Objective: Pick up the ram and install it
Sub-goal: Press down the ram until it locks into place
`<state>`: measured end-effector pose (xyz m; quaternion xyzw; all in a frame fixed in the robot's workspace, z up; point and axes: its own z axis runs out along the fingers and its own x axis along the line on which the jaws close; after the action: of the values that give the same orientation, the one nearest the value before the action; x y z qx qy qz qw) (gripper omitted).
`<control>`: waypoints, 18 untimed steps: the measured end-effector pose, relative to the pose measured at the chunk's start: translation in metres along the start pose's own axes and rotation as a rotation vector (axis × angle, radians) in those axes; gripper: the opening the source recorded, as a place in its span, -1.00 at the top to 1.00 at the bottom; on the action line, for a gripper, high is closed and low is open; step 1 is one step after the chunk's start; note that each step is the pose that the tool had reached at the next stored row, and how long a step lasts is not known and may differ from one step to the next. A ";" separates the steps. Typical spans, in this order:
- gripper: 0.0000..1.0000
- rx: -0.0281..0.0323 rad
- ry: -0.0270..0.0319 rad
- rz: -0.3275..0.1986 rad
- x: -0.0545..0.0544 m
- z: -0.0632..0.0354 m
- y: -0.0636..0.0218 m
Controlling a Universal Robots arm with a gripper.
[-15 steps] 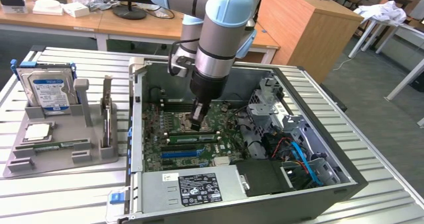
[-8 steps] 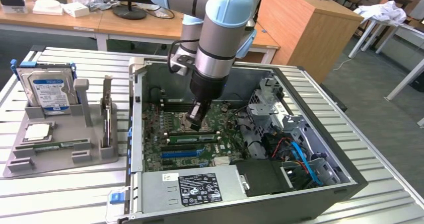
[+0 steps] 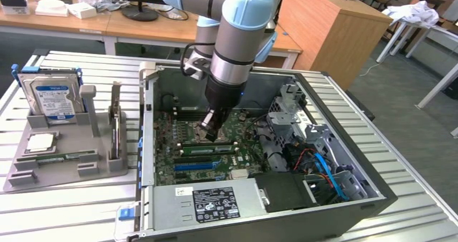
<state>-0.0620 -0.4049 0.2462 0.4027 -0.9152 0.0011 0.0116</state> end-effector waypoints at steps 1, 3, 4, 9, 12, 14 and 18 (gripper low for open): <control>0.80 -0.0001 -0.0005 0.016 0.000 0.0001 0.0000; 0.80 -0.0001 -0.0012 0.048 0.000 0.0002 0.0000; 0.80 -0.0002 -0.0017 0.063 0.000 0.0002 0.0000; 0.80 -0.0006 -0.0035 0.144 0.000 0.0005 0.0000; 0.80 -0.0011 -0.0045 0.193 0.000 0.0007 0.0000; 0.80 -0.0013 -0.0050 0.225 0.000 0.0007 0.0000; 0.80 -0.0015 -0.0066 0.288 0.000 0.0010 0.0000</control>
<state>-0.0620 -0.4048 0.2452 0.2673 -0.9636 0.0007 0.0086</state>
